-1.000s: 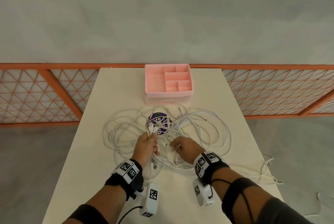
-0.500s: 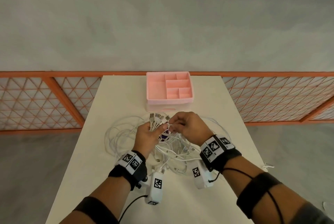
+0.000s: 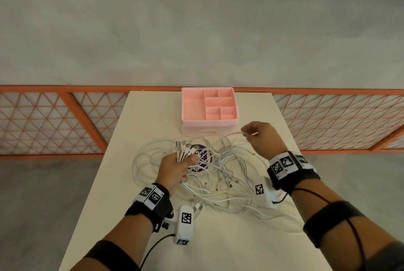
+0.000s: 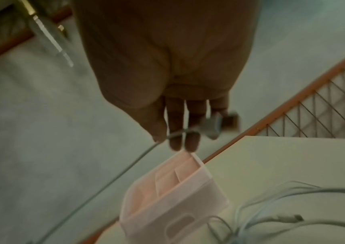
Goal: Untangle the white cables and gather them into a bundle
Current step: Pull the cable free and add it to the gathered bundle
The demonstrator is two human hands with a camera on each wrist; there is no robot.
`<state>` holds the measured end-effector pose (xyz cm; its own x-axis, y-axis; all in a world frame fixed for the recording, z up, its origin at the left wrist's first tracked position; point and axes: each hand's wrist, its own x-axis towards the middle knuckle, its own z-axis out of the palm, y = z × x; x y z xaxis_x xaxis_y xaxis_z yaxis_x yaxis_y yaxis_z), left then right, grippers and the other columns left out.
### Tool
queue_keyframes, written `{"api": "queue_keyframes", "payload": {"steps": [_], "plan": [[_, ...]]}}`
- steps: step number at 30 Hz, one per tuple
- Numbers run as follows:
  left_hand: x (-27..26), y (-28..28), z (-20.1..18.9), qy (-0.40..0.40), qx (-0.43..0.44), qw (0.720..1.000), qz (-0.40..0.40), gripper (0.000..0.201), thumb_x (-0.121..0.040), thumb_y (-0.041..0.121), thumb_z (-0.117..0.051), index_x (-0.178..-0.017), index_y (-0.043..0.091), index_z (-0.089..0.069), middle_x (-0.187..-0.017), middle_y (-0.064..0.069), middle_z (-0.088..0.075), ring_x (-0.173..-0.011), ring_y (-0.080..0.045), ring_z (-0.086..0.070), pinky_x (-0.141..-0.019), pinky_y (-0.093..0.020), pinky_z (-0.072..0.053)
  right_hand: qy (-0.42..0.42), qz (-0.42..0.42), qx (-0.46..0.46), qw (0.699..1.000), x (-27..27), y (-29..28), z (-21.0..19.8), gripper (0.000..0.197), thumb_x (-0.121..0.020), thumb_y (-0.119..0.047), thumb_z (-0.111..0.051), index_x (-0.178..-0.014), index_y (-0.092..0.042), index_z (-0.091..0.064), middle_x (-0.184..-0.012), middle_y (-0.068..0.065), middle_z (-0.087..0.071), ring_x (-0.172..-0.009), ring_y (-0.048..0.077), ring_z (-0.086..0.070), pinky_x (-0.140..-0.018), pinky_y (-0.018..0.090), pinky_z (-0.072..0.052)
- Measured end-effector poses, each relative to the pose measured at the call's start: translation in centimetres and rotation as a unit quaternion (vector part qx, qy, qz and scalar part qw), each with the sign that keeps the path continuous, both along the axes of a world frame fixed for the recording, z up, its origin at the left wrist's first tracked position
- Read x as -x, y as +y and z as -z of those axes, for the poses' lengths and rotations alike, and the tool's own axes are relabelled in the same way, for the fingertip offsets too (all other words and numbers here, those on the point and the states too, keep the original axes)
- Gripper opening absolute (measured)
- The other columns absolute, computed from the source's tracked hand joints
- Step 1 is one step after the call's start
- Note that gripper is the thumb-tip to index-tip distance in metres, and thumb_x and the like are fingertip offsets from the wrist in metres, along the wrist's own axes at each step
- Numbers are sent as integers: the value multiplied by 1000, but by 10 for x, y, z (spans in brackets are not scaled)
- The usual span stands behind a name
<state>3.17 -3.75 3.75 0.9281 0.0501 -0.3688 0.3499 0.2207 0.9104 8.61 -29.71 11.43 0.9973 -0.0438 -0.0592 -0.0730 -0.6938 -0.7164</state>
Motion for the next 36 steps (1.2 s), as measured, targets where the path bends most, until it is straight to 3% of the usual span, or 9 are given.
{"api": "queue_keyframes", "payload": {"steps": [4,8,11,17,22,26,30,33,36], "plan": [[-1,-7,-2,-3,-16,1000,4,17,-89,14,-74,-97,1,-69,-81,-10,-73,-45,-9,-32,-43,-21,-30,-50,-110,126,985,21,33,11,42,-93,-24,-62,-134,-20,-55,-139,1,-52,-124,20,-51,-106,39,-41],[-2,-12,-9,-19,-17,1000,10,11,-89,12,-74,-94,4,-70,-69,-5,-66,-46,-10,-31,-44,-22,-28,-37,-217,101,970,33,78,18,26,-95,-37,-59,-111,-20,-68,-108,-2,-69,-97,15,-62,-89,35,-49],[-1,-7,-8,-26,-5,1000,9,12,-89,15,-75,-94,6,-70,-77,-13,-57,-47,-10,-29,-44,-22,-27,-11,-183,15,983,30,87,18,14,-92,-27,-64,-87,-15,-69,-73,-7,-65,-66,8,-58,-66,28,-46],[-1,3,-9,-18,32,999,-7,9,-88,14,-75,-83,15,-68,-64,2,-56,-45,-8,-26,-39,-20,-23,-49,-134,-41,989,12,69,-19,11,-97,-17,-59,-91,-11,-67,-67,-12,-58,-53,-2,-49,-54,12,-38],[-9,2,-16,-24,5,1000,-11,10,-88,16,-75,-90,10,-67,-79,-9,-63,-44,-8,-28,-39,-20,-25,-105,-91,-46,989,-6,41,-47,9,-93,-15,-63,-85,-13,-67,-67,-13,-59,-56,-3,-52,-57,13,-38],[-19,-4,-24,-26,-40,999,-5,9,-87,13,-76,-92,7,-70,-72,-8,-51,-42,-8,-33,-41,-19,-27,-137,-54,-62,987,-10,28,-52,10,-93,-15,-64,-84,-10,-66,-69,-7,-62,-61,6,-53,-59,20,-41],[-18,-5,-23,-18,-63,998,-18,19,-86,9,-76,-99,-3,-70,-63,-2,-51,-38,-7,-35,-41,-18,-28,-163,0,-75,984,-12,11,-53,9,-93,-15,-63,-85,-12,-65,-67,-11,-59,-58,-3,-53,-56,13,-38],[-15,-4,-25,-32,-106,994,-16,5,-87,5,-73,-84,5,-69,-46,13,-52,-35,-3,-40,-38,-16,-30,-164,41,-75,983,-12,-2,-50,8,-94,-15,-62,-87,-13,-65,-70,-9,-60,-59,-1,-53,-57,17,-39],[-14,-2,-26,-51,-167,985,-12,20,-86,6,-73,-71,15,-64,-42,16,-51,-38,1,-42,-39,-13,-31,-164,90,-95,978,-11,-15,-48,8,-95,-16,-61,-89,-14,-65,-73,-5,-61,-62,7,-52,-58,22,-41]]}}
